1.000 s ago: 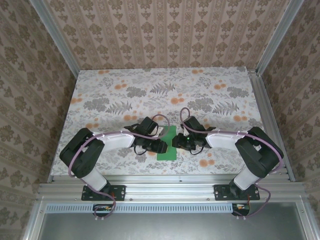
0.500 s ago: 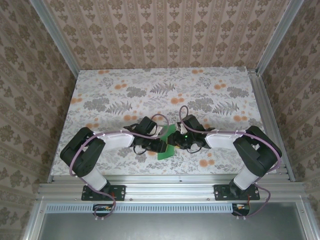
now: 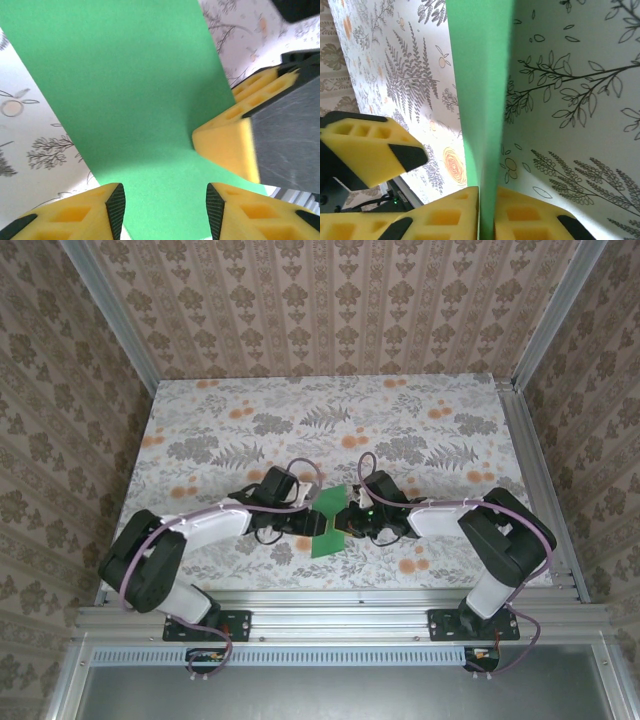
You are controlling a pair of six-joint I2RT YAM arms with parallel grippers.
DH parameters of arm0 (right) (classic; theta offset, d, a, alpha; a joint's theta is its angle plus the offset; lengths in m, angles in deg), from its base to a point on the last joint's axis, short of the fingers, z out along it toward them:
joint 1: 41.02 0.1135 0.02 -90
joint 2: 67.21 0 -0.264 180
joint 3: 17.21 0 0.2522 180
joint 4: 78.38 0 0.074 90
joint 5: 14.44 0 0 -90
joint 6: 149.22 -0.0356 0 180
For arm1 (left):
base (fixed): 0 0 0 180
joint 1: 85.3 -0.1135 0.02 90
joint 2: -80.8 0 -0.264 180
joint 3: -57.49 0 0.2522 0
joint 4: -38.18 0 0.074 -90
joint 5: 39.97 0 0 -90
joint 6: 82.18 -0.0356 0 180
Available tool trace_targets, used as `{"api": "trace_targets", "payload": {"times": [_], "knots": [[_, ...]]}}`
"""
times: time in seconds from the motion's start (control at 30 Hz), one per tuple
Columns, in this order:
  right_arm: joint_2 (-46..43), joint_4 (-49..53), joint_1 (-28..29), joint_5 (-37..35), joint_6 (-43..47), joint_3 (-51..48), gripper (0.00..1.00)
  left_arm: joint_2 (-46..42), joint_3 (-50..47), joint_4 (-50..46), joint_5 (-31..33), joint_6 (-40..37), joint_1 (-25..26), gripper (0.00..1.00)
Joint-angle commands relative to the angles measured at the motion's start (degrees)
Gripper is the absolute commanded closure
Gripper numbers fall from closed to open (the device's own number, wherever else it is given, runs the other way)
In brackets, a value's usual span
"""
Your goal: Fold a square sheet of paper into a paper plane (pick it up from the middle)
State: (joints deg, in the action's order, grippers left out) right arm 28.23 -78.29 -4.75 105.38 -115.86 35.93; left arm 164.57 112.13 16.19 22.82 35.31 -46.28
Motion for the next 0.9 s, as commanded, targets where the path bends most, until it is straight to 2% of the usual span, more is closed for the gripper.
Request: {"api": "trace_targets", "payload": {"times": [0.0, 0.13, 0.33, 0.5, 0.87], "knots": [[-1.9, -2.0, -0.2, 2.3, -1.5, 0.2, 0.87, -3.6, 0.4, -3.4, -0.9, 1.7, -1.4, 0.47], [-3.6, -3.7, -0.7, 3.1, -2.9, 0.4, 0.91, -8.6, 0.0, -5.7, -0.2, 5.8, -3.8, 0.42], [-7.1, -4.5, -1.5, 3.5, -4.1, 2.3, 0.94, -16.6, -2.2, -3.8, -1.7, 13.6, -6.9, 0.36], [-9.3, -7.7, -2.7, 3.6, -6.7, 2.6, 0.95, -20.7, -4.4, 0.0, -3.6, 19.7, -7.2, 0.33], [-11.7, -11.5, -4.6, 2.6, -10.3, 2.9, 0.97, -26.7, -7.7, 3.7, -4.4, 27.8, -7.0, 0.33]]}}
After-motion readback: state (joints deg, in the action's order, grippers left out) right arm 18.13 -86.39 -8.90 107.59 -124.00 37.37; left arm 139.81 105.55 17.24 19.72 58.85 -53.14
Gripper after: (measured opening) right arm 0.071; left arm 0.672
